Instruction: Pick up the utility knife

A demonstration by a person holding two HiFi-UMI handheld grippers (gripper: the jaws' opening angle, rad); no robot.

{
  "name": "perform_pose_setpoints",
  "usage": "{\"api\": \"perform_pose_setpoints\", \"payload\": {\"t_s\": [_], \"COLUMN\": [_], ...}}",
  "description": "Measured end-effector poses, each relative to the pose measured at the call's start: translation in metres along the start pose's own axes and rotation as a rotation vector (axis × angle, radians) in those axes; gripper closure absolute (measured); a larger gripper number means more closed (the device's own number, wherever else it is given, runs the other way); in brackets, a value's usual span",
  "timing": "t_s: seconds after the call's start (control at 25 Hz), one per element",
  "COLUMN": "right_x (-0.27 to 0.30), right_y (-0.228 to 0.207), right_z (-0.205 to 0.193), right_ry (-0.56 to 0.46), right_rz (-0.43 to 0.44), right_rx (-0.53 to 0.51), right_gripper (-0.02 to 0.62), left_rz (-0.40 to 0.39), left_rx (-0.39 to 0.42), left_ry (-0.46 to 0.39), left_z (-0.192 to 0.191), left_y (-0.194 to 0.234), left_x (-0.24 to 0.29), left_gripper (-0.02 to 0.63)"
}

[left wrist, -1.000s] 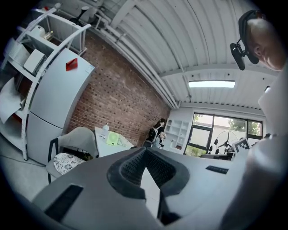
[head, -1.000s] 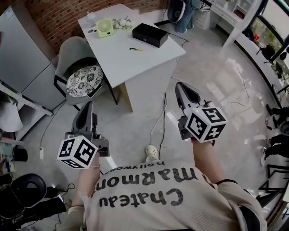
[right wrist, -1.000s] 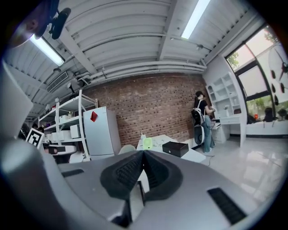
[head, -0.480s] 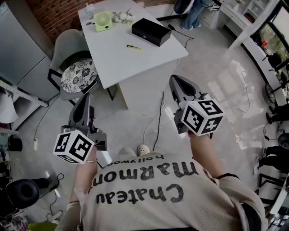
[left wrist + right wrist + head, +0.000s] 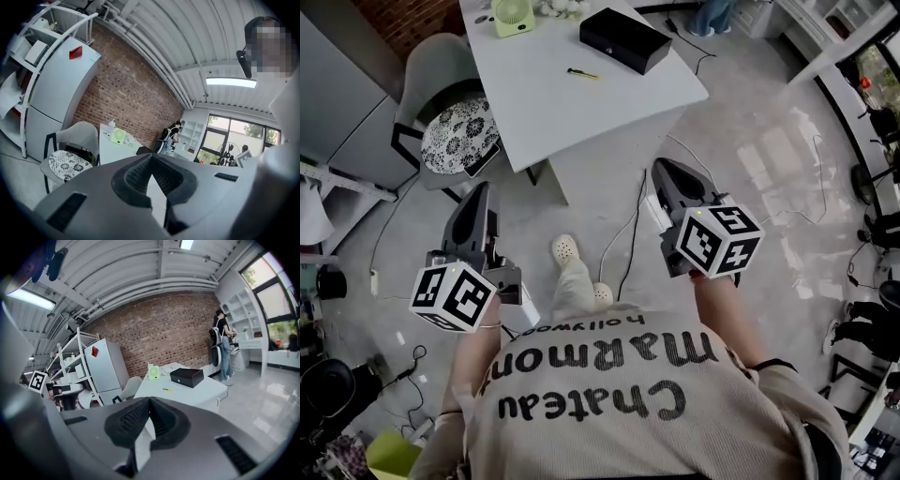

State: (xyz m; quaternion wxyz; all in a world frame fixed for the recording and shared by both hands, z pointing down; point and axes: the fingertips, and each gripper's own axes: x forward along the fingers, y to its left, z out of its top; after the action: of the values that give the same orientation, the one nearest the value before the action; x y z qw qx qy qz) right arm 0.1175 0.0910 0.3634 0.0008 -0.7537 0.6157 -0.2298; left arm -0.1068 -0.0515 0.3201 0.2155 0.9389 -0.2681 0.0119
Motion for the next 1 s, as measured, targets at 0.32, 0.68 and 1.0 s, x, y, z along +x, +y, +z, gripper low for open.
{"api": "perform_pose_setpoints", "payload": {"t_s": [0.32, 0.68, 1.0], "right_x": [0.072, 0.173, 0.243], "right_y": [-0.01, -0.004, -0.013], "right_z": [0.029, 0.1, 0.08], "right_ry": [0.009, -0.053, 0.018], "right_rz": [-0.018, -0.019, -0.008], "right_rx": [-0.004, -0.032, -0.031], "right_gripper": [0.592, 0.592, 0.592], "left_rz": [-0.033, -0.041, -0.015], "left_rx": [-0.019, 0.005, -0.018], "left_ry": [-0.03, -0.085, -0.098], "left_z": [0.037, 0.107, 0.122], "left_y": [0.036, 0.1, 0.156], "left_x": [0.056, 0.127, 0.171], "left_gripper": [0.606, 0.606, 0.606]}}
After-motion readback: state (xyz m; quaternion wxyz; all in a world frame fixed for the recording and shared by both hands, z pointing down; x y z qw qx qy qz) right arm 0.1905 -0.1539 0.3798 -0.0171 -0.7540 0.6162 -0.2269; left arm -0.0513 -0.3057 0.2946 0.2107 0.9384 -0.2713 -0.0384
